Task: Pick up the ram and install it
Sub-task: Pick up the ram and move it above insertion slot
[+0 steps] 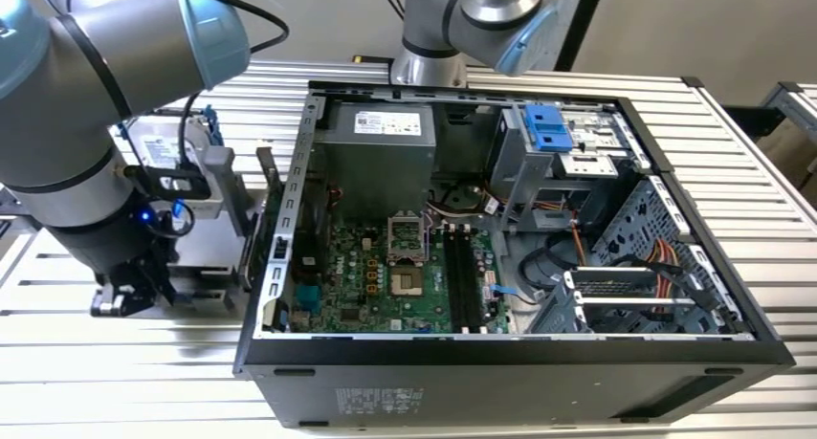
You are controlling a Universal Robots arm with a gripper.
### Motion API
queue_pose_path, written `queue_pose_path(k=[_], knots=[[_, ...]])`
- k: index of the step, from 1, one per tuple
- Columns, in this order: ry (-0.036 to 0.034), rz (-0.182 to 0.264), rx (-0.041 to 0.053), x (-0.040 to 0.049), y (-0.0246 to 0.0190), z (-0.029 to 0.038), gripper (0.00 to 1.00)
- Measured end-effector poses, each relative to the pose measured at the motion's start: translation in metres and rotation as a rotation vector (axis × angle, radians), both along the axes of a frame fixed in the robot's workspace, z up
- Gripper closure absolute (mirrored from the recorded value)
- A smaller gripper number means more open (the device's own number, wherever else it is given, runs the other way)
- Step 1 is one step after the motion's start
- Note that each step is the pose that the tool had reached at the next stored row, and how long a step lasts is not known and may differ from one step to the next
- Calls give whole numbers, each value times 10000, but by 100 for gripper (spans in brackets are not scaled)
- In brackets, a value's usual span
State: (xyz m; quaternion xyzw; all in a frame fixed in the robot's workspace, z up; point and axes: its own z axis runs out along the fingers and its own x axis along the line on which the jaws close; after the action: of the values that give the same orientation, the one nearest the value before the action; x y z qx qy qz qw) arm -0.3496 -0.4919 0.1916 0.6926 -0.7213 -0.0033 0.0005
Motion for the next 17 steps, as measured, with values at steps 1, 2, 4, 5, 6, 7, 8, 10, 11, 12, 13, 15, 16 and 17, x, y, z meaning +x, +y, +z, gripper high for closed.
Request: queue_pose_path(k=[1, 2, 4, 5, 6, 7, 8, 10, 11, 12, 13, 15, 16, 17], knots=[[-1, 0, 1, 0, 0, 5, 100], [-1, 0, -1, 0, 0, 10, 100], [0, 0, -3, 0, 0, 21, 100], [0, 0, -5, 0, 0, 28, 100], [-1, 0, -4, 0, 0, 34, 100], [-1, 1, -5, 0, 0, 41, 100], [-1, 0, -4, 0, 0, 47, 100], [0, 0, -5, 0, 0, 61, 100], [1, 0, -6, 0, 0, 70, 100], [0, 0, -5, 0, 0, 79, 100], [1, 0, -6, 0, 0, 89, 100], [0, 0, -7, 0, 0, 107, 100], [0, 0, -6, 0, 0, 114, 100], [-1, 0, -6, 0, 0, 120, 100]])
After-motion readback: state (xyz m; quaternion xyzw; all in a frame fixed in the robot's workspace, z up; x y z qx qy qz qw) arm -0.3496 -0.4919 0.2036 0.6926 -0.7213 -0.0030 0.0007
